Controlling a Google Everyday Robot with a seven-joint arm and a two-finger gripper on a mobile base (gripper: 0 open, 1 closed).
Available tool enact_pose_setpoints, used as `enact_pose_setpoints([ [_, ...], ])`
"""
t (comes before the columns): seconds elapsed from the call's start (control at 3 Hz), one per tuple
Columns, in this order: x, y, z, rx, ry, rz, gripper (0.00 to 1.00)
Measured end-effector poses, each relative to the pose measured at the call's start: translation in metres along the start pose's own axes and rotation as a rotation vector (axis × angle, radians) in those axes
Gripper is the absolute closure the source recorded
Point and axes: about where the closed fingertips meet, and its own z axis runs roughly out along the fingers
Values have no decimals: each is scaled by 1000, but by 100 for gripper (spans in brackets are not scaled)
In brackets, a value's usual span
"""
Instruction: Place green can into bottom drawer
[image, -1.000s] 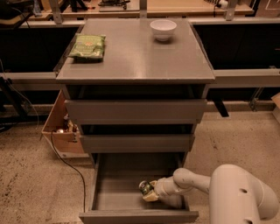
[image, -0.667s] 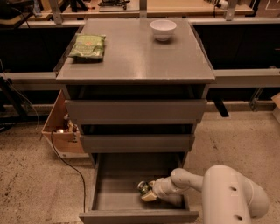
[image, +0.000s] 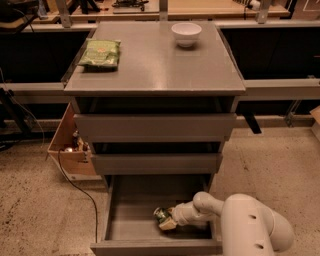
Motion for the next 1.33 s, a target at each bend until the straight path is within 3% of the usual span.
enact_pose_setpoints([
  [0.67,3,-1,7,-23,-4,5,4],
  [1.33,0,-1,11,-43,-17,-5,0],
])
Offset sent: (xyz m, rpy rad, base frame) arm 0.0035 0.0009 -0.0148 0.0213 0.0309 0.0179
